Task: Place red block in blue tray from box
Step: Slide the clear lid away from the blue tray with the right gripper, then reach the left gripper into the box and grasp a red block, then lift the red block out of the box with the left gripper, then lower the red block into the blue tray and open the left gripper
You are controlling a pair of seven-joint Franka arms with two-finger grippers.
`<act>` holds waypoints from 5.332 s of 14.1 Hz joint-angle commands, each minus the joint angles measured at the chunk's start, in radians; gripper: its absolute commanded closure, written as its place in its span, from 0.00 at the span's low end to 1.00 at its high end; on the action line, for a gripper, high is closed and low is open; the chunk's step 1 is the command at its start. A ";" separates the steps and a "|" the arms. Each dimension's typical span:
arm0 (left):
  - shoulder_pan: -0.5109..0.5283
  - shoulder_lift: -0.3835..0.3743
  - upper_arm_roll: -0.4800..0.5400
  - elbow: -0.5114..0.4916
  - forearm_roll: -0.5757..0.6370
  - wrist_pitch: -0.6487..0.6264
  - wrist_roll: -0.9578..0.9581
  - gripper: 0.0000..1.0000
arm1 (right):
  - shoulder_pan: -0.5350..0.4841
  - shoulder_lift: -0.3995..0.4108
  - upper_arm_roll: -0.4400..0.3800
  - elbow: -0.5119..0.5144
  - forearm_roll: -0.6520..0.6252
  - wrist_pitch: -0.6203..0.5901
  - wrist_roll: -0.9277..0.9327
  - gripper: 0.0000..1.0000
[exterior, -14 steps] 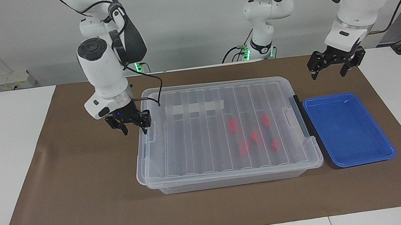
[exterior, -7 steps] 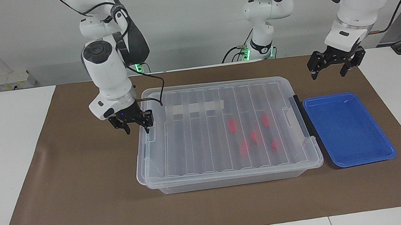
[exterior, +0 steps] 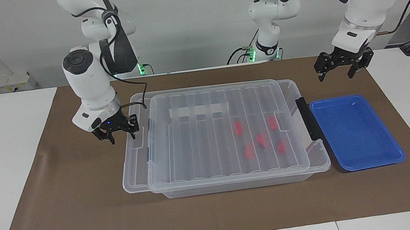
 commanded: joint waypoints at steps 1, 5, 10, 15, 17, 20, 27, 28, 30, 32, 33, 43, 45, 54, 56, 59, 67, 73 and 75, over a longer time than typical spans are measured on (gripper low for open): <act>0.005 -0.020 -0.001 -0.017 -0.009 -0.010 -0.006 0.00 | -0.011 -0.011 -0.039 0.004 -0.008 -0.041 -0.154 0.27; 0.005 -0.020 -0.001 -0.017 -0.009 -0.010 -0.005 0.00 | -0.012 -0.009 -0.119 0.013 -0.008 -0.052 -0.387 0.25; 0.001 -0.022 -0.001 -0.019 -0.010 0.006 -0.081 0.00 | -0.017 -0.002 -0.217 0.039 -0.002 -0.072 -0.691 0.25; -0.119 -0.033 -0.012 -0.124 -0.012 0.206 -0.607 0.00 | -0.017 0.000 -0.257 0.041 0.001 -0.067 -0.833 0.25; -0.154 0.028 -0.009 -0.112 -0.010 0.249 -0.634 0.00 | -0.015 0.000 -0.257 0.041 0.007 -0.067 -0.831 0.25; -0.219 0.127 -0.007 -0.124 0.008 0.344 -0.829 0.00 | -0.015 -0.003 -0.257 0.042 0.012 -0.066 -0.827 0.22; -0.303 0.254 -0.003 -0.202 0.068 0.450 -0.931 0.00 | 0.000 -0.087 -0.243 0.047 0.010 -0.150 -0.692 0.17; -0.311 0.256 -0.003 -0.233 0.069 0.490 -0.962 0.00 | 0.002 -0.100 -0.234 0.047 0.012 -0.167 -0.640 0.17; -0.303 0.253 -0.006 -0.290 0.069 0.564 -0.964 0.00 | 0.002 -0.130 -0.210 0.047 0.010 -0.198 -0.481 0.17; -0.300 0.251 -0.004 -0.331 0.069 0.627 -0.959 0.00 | -0.004 -0.156 -0.177 0.047 0.010 -0.222 -0.266 0.13; -0.300 0.250 -0.006 -0.351 0.069 0.642 -0.959 0.00 | -0.009 -0.166 -0.164 0.047 0.010 -0.228 -0.156 0.07; -0.303 0.302 -0.004 -0.374 0.071 0.728 -0.956 0.00 | -0.115 -0.176 -0.032 0.190 0.013 -0.339 0.147 0.01; -0.305 0.303 -0.004 -0.374 0.071 0.728 -0.958 0.00 | -0.107 -0.186 -0.028 0.181 0.014 -0.362 0.147 0.01; -0.306 0.317 -0.004 -0.371 0.071 0.734 -0.958 0.69 | -0.075 -0.190 -0.044 0.185 0.018 -0.420 0.144 0.01; -0.303 0.317 -0.004 -0.364 0.071 0.725 -0.954 0.93 | -0.075 -0.192 -0.044 0.184 0.018 -0.422 0.144 0.02; -0.299 0.317 -0.004 -0.323 0.072 0.655 -0.938 1.00 | -0.073 -0.208 -0.044 0.159 0.018 -0.423 0.149 0.02; -0.256 0.257 -0.009 0.012 0.056 0.098 -0.910 1.00 | -0.058 -0.212 -0.056 0.153 0.041 -0.411 0.143 0.02; -0.093 0.254 0.000 0.167 0.000 -0.176 -0.529 1.00 | -0.057 -0.207 -0.065 0.151 0.030 -0.367 0.135 1.00; -0.021 0.254 0.007 0.184 0.008 -0.221 -0.313 1.00 | -0.057 -0.204 -0.070 0.138 0.030 -0.341 0.143 1.00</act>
